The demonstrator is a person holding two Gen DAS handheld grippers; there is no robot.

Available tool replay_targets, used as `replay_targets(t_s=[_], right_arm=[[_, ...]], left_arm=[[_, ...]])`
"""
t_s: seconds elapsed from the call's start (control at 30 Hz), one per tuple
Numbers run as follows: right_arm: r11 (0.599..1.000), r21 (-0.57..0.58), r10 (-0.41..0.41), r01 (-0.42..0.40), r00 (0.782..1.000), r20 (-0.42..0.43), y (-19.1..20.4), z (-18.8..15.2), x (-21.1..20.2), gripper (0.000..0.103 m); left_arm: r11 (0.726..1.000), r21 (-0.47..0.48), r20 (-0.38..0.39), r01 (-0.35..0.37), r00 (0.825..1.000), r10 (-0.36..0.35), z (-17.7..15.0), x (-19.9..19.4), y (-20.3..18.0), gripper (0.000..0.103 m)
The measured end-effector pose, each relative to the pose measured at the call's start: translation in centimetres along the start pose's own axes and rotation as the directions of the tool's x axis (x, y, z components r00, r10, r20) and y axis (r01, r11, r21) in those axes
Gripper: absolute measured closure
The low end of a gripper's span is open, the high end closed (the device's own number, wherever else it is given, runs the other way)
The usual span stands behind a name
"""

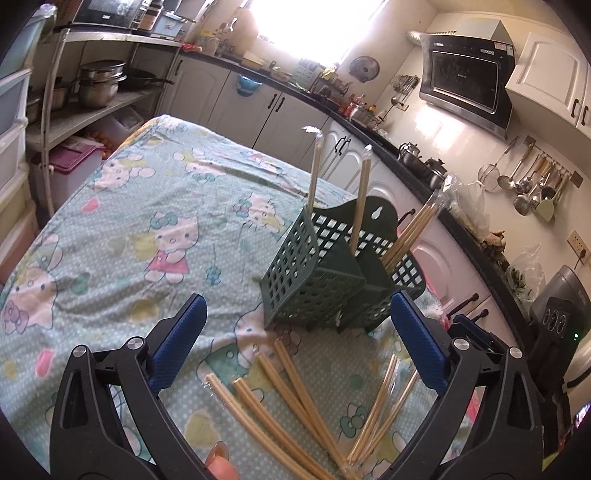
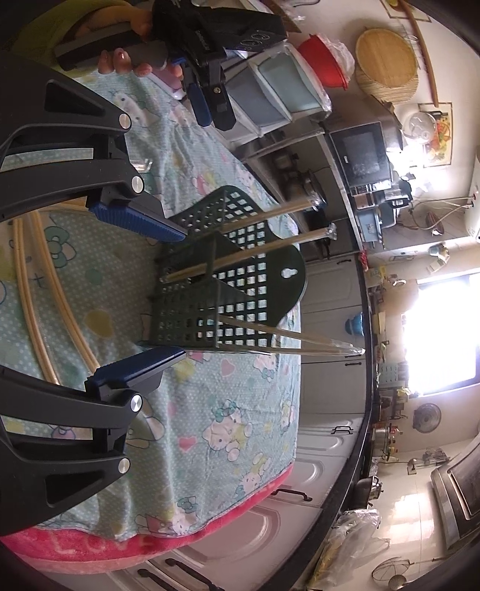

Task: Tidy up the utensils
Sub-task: 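Withdraw both open tools from the caddy down toward the loose chopsticks, then close the left tool on a chopstick while the right tool grasps another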

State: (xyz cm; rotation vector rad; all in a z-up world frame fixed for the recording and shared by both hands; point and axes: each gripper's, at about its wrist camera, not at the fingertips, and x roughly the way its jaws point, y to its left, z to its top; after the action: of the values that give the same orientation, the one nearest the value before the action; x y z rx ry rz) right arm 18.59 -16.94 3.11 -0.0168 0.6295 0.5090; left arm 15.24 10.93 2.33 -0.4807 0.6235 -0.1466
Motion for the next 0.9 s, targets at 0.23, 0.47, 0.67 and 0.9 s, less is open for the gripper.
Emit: replay_targets(t_s=[0.23,0.47,0.67,0.9], right_arm=[[1.0,-0.006,0.005,-0.005,0.999,-0.032,0.1,-1.3,0.2,0.046],[1.0,-0.003,0.007,-0.007,0.998,-0.068,-0.1,-2.9,0.6,0.044],[1.0,0.018,0.002,0.0,0.995,-0.097,-0.7,-4.1,1.2,0.044],[0.999,0.048,-0.009,0.014,0.992,-0.122,-1.6,-5.2,1.6,0.044]], left_arm=[[1.0,-0.011,-0.024,-0.026,0.999,0.026,-1.4,-0.1,0.9,0.011],[0.999,-0.01,-0.057,-0.04,0.998,0.04,-2.9,0.2,1.2,0.011],[0.999,-0.003,-0.088,-0.051,0.995,0.051,-4.2,0.8,1.3,0.011],[0.998,0.013,-0.139,-0.057,0.989,0.059,-5.8,1.8,1.5,0.011]])
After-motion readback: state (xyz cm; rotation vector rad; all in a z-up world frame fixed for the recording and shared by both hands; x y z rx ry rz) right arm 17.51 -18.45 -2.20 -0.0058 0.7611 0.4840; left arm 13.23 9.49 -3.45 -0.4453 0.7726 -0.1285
